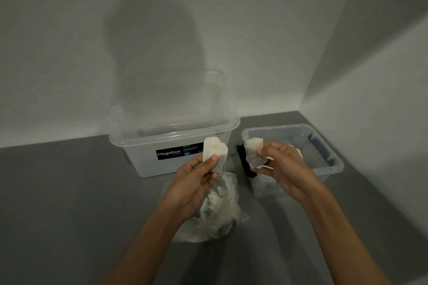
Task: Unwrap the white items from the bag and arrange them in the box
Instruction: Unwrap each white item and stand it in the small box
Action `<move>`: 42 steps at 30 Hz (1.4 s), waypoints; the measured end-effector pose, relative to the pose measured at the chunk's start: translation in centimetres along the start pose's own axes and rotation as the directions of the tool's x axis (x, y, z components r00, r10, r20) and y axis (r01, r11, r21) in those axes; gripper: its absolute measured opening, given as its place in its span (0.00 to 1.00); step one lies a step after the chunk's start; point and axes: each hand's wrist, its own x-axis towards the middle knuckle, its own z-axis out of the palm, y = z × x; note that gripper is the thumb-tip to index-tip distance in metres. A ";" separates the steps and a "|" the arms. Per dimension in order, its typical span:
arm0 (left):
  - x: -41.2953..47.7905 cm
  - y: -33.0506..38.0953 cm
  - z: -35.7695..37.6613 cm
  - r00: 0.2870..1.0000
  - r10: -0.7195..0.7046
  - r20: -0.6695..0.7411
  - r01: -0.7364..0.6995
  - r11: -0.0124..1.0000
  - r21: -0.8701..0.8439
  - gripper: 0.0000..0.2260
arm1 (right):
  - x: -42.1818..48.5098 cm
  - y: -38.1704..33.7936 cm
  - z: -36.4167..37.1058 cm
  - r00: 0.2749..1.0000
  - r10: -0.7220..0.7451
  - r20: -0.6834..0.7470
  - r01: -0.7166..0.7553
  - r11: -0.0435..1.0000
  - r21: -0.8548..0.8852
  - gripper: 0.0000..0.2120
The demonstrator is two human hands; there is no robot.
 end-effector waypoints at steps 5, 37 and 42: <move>1.7 -0.3 4.3 0.999 0.035 0.037 -0.037 0.997 0.068 0.09 | 2.2 -3.7 -4.8 1.000 -0.020 0.016 0.023 0.970 -0.242 0.06; 4.9 -5.4 10.7 0.989 0.086 -0.122 -0.071 0.991 0.116 0.10 | 13.8 0.9 -12.8 0.796 0.559 0.230 0.261 0.026 -0.965 0.09; 5.1 -5.8 11.0 0.989 0.077 -0.126 -0.062 0.991 0.118 0.12 | 13.8 0.8 -13.2 0.795 0.564 0.224 0.244 0.041 -0.969 0.10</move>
